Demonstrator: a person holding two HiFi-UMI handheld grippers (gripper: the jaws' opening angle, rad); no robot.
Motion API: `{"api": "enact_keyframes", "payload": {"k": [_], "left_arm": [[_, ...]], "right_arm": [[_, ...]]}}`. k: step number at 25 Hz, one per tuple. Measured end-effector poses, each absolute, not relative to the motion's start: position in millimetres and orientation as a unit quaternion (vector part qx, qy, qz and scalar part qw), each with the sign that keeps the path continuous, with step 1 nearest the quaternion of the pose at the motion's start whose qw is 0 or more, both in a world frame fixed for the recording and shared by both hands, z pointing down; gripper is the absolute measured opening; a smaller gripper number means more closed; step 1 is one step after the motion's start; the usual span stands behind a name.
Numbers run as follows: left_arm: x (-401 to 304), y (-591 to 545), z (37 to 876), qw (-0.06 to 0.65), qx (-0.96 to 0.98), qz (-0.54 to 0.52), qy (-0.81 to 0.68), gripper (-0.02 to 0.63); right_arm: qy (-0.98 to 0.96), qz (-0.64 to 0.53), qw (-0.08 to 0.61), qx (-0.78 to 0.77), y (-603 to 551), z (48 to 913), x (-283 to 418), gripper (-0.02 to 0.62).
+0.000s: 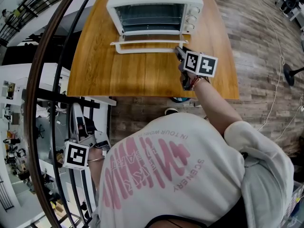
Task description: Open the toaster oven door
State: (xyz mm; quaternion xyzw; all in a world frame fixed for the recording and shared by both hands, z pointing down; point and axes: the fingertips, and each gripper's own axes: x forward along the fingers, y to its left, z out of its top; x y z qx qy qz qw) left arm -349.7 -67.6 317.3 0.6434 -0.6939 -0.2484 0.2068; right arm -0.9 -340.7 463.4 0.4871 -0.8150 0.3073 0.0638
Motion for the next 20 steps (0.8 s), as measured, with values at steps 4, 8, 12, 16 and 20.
{"api": "enact_keyframes", "payload": {"k": [4,8,12,16,20], "left_arm": [[-347,-67,319,0.208,0.643,-0.248,-0.694,0.025],[-340,-70,322,0.212,0.647,-0.244,-0.690,0.025],[-337,-73,323,0.209,0.652,-0.233,-0.691,0.025],[-334,-72,330,0.221,0.646,-0.240,-0.690,0.025],[-329,-73,335,0.226,0.647,-0.236,-0.689,0.025]], "right_arm": [[-0.817,0.307,0.067,0.484,-339,465,-1,0.123],[-0.819,0.309,0.075,0.477,-336,468,-1,0.121],[-0.820,0.313,0.086,0.472,-332,475,-1,0.118],[-0.819,0.313,0.097,0.470,-329,482,-1,0.112],[-0.820,0.309,0.109,0.469,-326,486,0,0.110]]}}
